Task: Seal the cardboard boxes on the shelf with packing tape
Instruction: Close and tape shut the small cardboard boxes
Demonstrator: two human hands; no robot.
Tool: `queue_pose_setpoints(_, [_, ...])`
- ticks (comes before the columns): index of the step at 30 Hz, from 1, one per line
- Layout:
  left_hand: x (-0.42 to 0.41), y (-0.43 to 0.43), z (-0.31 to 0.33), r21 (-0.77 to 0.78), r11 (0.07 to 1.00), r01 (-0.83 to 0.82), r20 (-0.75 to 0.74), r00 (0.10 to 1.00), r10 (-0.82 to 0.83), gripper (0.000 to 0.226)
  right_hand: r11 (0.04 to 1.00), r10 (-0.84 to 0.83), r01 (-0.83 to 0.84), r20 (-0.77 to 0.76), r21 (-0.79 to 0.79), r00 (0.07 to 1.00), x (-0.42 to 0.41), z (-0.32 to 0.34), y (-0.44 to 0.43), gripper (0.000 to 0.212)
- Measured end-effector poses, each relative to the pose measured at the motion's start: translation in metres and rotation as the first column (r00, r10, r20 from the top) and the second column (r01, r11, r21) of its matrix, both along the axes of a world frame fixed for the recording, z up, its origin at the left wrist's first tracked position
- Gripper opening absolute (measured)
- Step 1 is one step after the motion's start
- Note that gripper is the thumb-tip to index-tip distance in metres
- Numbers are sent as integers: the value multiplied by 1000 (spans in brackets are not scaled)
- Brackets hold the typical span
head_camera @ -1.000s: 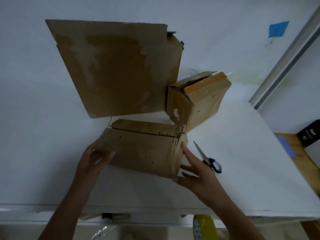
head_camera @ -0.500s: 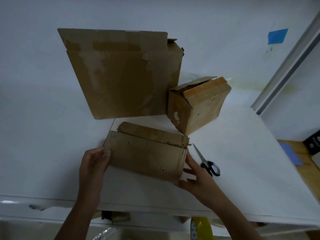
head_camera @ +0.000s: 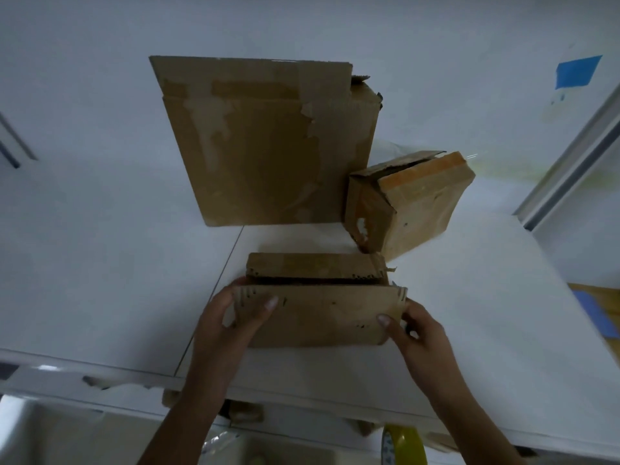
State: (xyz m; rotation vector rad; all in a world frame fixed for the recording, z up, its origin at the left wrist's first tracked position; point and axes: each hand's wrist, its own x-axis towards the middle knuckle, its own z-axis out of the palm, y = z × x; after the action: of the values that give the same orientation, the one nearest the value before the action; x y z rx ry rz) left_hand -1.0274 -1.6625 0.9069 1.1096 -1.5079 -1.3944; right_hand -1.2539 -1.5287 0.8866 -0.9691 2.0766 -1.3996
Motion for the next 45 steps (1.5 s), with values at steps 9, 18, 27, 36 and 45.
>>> queue_pose_setpoints(9, [-11,11,0,-148,989,7,-21,1000,-10,49,985,-46,13,-188,-174,981,2,16,9,37])
queue_pose_setpoints(18, [1,44,-2,-730,680,69,267,945,191,40,967,7,61,-265,248,964,2,18,58,16])
queue_pose_setpoints(27, [-50,93,-37,-358,619,699,490,705,-513,26,313,429,-192,42,930,902,11,-25,107,71])
queue_pose_setpoints(36, [-86,98,-67,-310,311,899,899,383,-212,23,926,-220,-52,646,373,731,46,-60,108,34])
queue_pose_setpoints(45, [-101,93,-80,-484,416,769,778,596,-198,55,842,-375,44,525,537,764,31,-38,121,25])
